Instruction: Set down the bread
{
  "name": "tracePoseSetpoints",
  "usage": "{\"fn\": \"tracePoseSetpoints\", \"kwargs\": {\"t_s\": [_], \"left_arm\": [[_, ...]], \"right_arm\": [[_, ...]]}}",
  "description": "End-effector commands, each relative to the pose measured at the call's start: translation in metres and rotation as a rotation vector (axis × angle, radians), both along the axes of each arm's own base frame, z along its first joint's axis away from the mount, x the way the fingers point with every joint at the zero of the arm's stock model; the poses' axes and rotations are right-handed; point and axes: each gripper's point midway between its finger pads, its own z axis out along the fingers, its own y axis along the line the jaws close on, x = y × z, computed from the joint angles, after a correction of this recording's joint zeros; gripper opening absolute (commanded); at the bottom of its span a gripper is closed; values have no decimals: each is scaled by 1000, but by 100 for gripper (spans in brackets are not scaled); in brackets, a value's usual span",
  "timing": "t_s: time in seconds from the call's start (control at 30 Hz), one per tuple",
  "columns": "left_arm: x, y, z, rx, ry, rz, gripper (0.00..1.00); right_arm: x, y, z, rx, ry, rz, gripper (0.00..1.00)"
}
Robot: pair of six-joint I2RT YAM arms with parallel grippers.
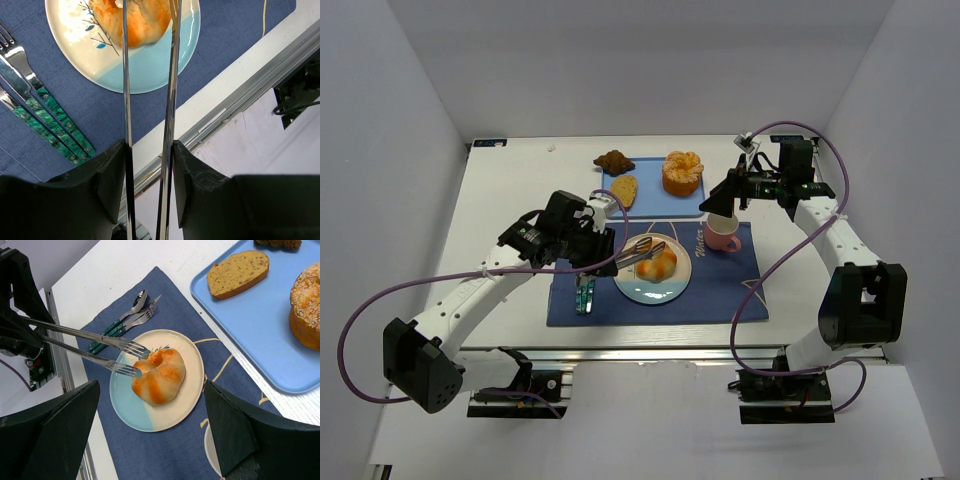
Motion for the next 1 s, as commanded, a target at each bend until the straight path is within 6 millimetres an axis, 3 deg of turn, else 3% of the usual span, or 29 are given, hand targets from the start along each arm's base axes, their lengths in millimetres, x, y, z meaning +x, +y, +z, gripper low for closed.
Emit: {"fn": "tracePoseSetpoints", "kwargs": {"t_s": [0.0, 0.13, 0.27, 0.3, 0.37, 0.4, 0.47, 0.6, 0.7, 0.73, 0.77, 0.8, 0.87, 0.9, 0.97], "left_arm": [[2, -2, 18, -28, -59, -20, 50], [5, 5, 34, -14, -103, 13, 46], [20, 25, 48, 24, -187, 137, 28], [27, 35, 49, 45, -204, 185, 21], [33, 49, 45, 84, -202, 237, 17], [42, 65, 42, 117, -208, 298, 13], [50, 89, 32, 178, -200, 359, 11], [75, 187, 5, 330, -214, 641, 12], [85, 231, -27, 397, -266, 716, 14], [97, 234, -28, 379, -316, 722, 14], [94, 245, -50, 398, -268, 733, 14], [96, 257, -58, 393, -250, 767, 15], [102, 265, -73, 391, -232, 739, 15], [101, 272, -90, 392, -185, 737, 16], [105, 275, -101, 405, -184, 700, 18]], "right_arm": [[0, 1, 13, 22, -41, 15, 89], [0, 1, 13, 22, -44, 17, 89], [-1, 1, 11, 23, -38, 17, 89], [-1, 1, 12, 24, -39, 19, 89], [-2, 1, 10, 23, -36, 21, 89], [-2, 1, 11, 23, -40, 21, 89], [-2, 1, 12, 22, -45, 22, 89], [-3, 1, 11, 24, -43, 24, 89], [-5, 1, 13, 23, -52, 33, 89], [-5, 1, 13, 18, -56, 35, 89], [-3, 1, 15, 14, -66, 36, 89], [-3, 0, 16, 9, -68, 38, 89], [-4, -1, 16, -6, -76, 39, 89], [-3, -1, 17, -8, -79, 39, 89], [-4, -2, 17, -13, -77, 37, 89]]}}
